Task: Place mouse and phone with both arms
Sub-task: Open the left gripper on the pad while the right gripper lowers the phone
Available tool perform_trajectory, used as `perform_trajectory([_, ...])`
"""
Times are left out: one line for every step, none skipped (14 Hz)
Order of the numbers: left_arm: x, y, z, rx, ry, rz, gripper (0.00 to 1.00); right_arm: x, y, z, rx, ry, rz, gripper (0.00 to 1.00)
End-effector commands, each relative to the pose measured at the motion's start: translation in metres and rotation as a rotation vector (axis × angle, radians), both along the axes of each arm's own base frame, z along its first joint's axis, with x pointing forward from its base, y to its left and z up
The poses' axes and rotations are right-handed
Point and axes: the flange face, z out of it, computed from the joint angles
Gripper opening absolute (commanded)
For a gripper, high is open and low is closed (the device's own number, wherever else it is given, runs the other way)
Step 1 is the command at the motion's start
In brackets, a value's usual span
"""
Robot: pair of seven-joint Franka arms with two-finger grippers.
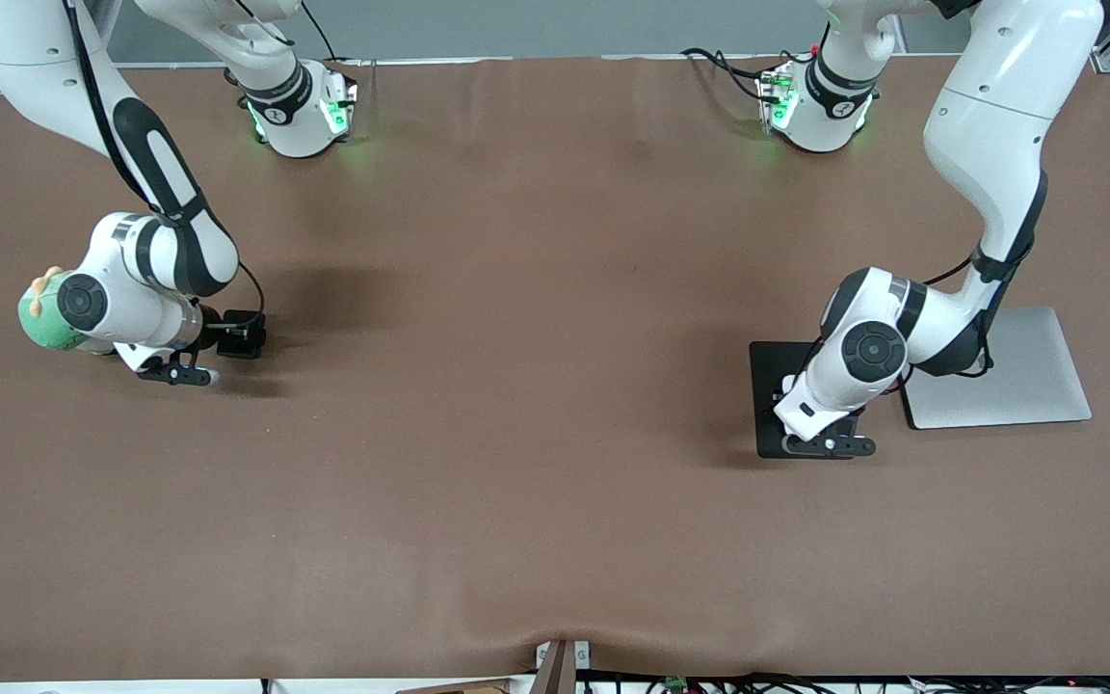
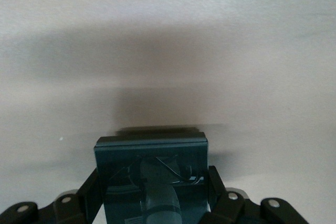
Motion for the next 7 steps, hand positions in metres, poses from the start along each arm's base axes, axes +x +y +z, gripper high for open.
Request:
perform_trajectory([0.004, -0.013, 0.067, -0.012, -0.026, 0.020, 1.00, -0.007, -0.010, 0.001, 0.000, -0.009, 0.008, 0.00])
perform_trajectory([0.011, -0.013, 0.082, -0.022, -0.038, 0.036, 1.00, -0.008, -0.012, -0.002, -0.002, -0.004, 0.004, 0.00])
perform_trajectory([0.015, -0.016, 0.099, -0.030, -0.042, 0.046, 1.00, -0.009, -0.013, -0.005, -0.002, 0.002, 0.002, 0.00])
perform_trajectory([0.017, -0.021, 0.116, -0.036, -0.043, 0.052, 1.00, -0.010, -0.013, -0.008, -0.002, 0.007, 0.002, 0.00])
perform_trajectory([0.019, -0.024, 0.141, -0.034, -0.045, 0.060, 1.00, -0.010, -0.013, -0.009, -0.002, 0.008, 0.002, 0.08])
perform_trajectory([0.021, -0.021, 0.165, -0.027, -0.031, 0.072, 1.00, -0.010, -0.013, -0.009, -0.002, 0.011, 0.001, 0.44])
perform_trajectory([0.022, -0.015, 0.192, -0.027, -0.013, 0.090, 1.00, -0.012, -0.015, -0.012, -0.002, 0.019, -0.005, 0.95])
